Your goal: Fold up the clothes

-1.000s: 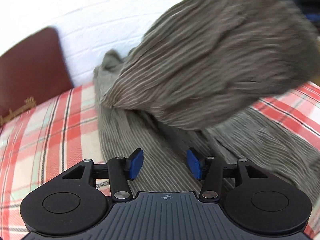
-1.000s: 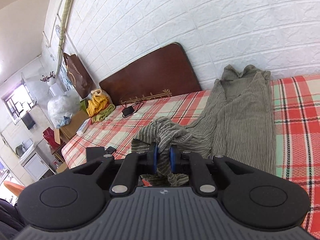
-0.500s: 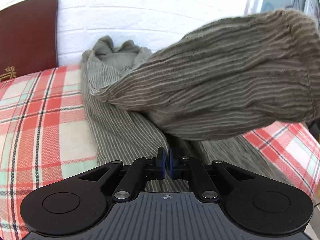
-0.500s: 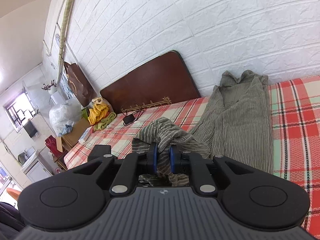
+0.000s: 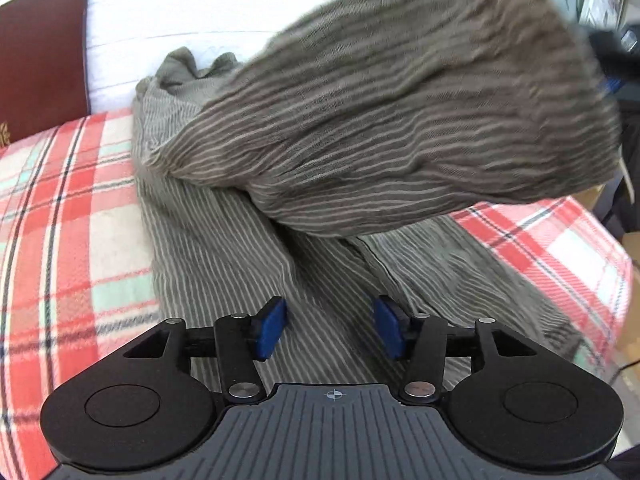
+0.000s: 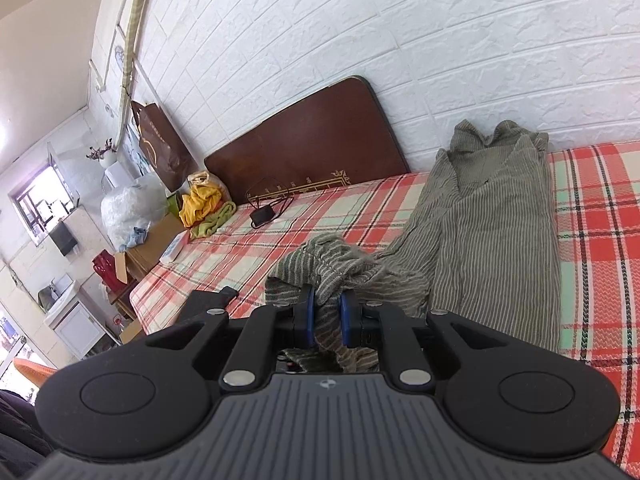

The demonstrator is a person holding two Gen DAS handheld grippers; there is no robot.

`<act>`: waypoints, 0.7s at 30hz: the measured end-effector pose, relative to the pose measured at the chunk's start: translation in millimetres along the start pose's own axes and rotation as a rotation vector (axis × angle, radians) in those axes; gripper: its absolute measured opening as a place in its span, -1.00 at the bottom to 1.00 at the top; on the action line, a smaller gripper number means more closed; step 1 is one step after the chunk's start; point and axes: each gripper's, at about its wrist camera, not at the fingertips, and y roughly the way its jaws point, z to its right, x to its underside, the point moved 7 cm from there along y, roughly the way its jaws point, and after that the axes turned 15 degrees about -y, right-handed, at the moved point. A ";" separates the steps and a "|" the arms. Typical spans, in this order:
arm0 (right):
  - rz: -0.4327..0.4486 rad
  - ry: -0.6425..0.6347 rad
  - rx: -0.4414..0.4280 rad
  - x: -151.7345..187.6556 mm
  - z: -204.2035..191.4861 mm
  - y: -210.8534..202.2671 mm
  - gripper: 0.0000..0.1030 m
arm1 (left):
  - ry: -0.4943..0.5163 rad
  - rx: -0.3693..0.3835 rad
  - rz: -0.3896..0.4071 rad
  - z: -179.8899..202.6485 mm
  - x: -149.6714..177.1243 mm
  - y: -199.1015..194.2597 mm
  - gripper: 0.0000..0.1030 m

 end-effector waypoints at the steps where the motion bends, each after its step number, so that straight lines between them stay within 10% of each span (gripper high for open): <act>1: -0.007 -0.004 -0.004 0.5 -0.8 0.9 -0.70 | -0.002 0.005 0.000 -1.6 1.8 -8.7 0.34; 12: -0.258 -0.261 -0.101 51.5 -58.3 46.5 -0.70 | 0.114 -0.182 0.048 -44.0 16.3 -85.9 0.56; 21: -0.461 -0.352 -0.136 110.9 -78.4 80.6 -0.30 | 0.195 -0.068 0.058 -24.4 5.5 -85.6 0.54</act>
